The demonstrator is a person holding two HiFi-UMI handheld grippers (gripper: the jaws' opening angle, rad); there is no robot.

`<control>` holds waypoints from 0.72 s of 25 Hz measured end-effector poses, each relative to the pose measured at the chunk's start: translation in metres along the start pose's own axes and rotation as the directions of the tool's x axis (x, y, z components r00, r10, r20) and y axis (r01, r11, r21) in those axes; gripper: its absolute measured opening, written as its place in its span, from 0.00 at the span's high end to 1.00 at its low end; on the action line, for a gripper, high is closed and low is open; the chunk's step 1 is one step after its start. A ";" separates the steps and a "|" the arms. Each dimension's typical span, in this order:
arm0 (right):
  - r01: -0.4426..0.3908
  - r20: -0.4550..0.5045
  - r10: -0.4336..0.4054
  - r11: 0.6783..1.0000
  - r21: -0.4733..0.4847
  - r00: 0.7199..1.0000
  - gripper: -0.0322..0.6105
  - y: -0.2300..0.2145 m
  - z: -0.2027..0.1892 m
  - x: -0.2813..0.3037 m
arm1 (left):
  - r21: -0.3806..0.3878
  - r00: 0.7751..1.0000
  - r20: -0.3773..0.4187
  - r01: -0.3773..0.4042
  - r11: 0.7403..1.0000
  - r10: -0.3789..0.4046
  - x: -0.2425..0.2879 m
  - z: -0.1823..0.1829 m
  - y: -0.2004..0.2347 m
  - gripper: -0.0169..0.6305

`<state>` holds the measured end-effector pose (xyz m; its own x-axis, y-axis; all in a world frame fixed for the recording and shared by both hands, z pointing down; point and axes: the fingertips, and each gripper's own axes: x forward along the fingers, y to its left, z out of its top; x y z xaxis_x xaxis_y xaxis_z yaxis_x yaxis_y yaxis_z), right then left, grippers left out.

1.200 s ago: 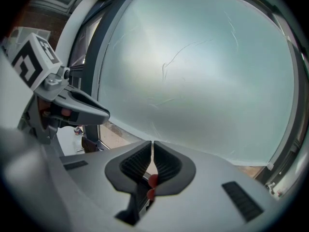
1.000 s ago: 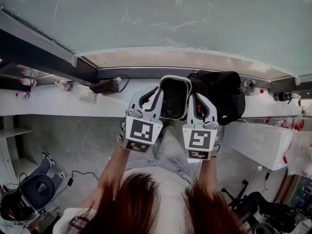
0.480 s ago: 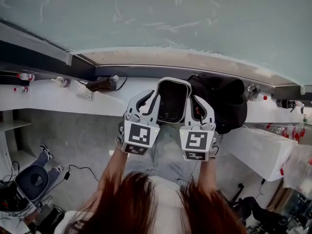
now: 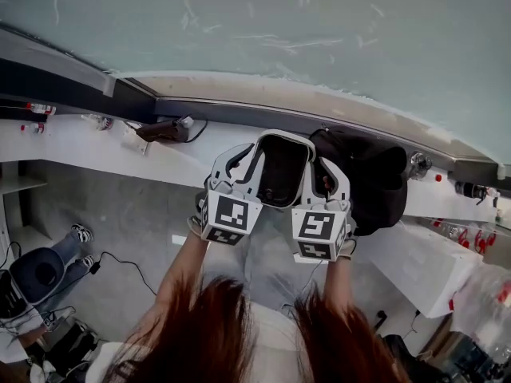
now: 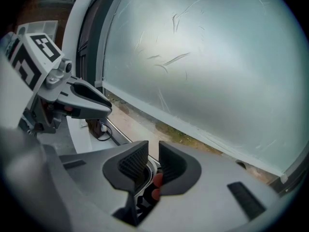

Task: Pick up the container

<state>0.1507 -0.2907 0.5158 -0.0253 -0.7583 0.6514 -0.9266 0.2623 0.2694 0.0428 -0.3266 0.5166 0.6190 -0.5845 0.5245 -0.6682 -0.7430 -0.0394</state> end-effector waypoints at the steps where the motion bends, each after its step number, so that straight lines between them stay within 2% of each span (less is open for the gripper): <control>1: -0.003 -0.006 0.003 1.000 -0.009 1.000 0.84 0.000 -0.003 0.004 | 0.003 1.000 -0.004 0.000 1.000 0.000 0.003 -0.003 0.000 0.88; 5: -0.001 -0.028 0.000 0.999 -0.050 1.000 0.80 0.001 -0.011 0.018 | 0.009 1.000 -0.013 -0.008 1.000 0.008 0.016 -0.012 0.002 0.87; 18: 0.002 -0.100 -0.019 0.986 -0.168 0.995 0.79 0.003 -0.048 0.066 | 0.043 0.998 -0.053 -0.021 0.999 0.024 0.059 -0.055 0.006 0.83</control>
<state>0.1640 -0.3113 0.5939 0.0299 -0.6999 0.7136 -0.8506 0.3571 0.3859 0.0524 -0.3479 0.5937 0.5805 -0.5840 0.5674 -0.6630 -0.7435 -0.0869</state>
